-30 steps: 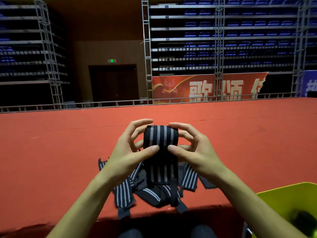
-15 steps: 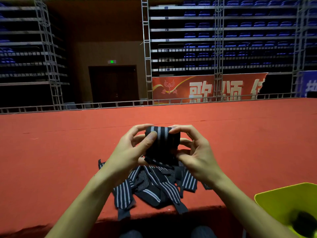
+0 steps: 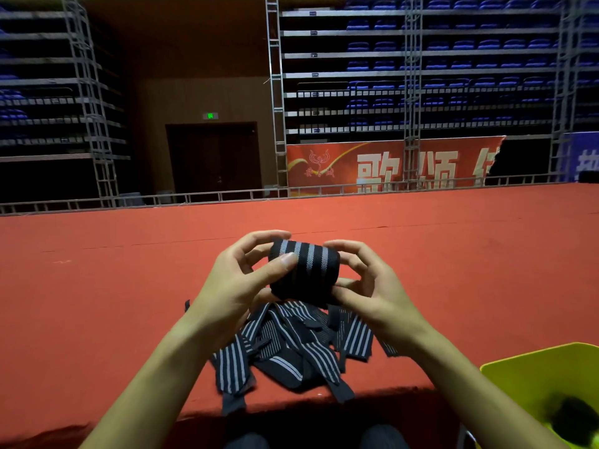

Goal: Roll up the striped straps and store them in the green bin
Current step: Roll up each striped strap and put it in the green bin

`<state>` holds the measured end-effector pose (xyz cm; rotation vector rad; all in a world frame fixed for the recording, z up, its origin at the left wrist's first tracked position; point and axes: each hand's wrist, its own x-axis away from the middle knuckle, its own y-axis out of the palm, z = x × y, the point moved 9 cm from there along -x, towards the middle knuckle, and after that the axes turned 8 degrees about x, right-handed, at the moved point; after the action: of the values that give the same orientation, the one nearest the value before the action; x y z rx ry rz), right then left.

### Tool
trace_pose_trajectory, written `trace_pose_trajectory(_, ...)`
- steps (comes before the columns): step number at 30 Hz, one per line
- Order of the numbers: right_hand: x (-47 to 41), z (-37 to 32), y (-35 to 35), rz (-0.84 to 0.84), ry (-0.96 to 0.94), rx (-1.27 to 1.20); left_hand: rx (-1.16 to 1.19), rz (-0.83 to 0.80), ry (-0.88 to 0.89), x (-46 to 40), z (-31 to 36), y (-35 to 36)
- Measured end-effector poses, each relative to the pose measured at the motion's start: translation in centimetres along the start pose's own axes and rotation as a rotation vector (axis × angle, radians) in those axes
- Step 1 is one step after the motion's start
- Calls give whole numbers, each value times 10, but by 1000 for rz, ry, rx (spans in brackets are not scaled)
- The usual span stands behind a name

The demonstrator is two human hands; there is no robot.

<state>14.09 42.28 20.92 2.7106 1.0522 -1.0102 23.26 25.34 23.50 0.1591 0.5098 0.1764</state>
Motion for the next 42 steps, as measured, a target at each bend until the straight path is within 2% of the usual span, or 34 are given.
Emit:
trace_pose_trajectory(6,2,-4,2,-96,42,8,-151,-60,67,2,5,3)
trace_pose_trajectory(9,3,-9,4,-76,15,47,-169,-83,79,3,5,7)
trace_pose_trajectory(17,2,-3,0,-30,-26,97,-180,-168,-60,4,-8,9)
trace_pose_trajectory(20,1,-5,0,-21,-53,121,-73,-126,-123,3,-10,9)
trace_pose_trajectory(27,-3,-6,5,-76,-9,172,-17,-24,-82,-2,-15,-5)
trace_pose_trajectory(33,-7,5,-1,-44,103,135,-36,-63,15,1,-15,-6)
trace_pose_trajectory(38,-10,2,-1,-21,49,149,-213,-154,100,5,-12,-2)
trace_pose_trajectory(42,-8,-8,2,-21,-22,340,-505,-219,91,5,-13,-2)
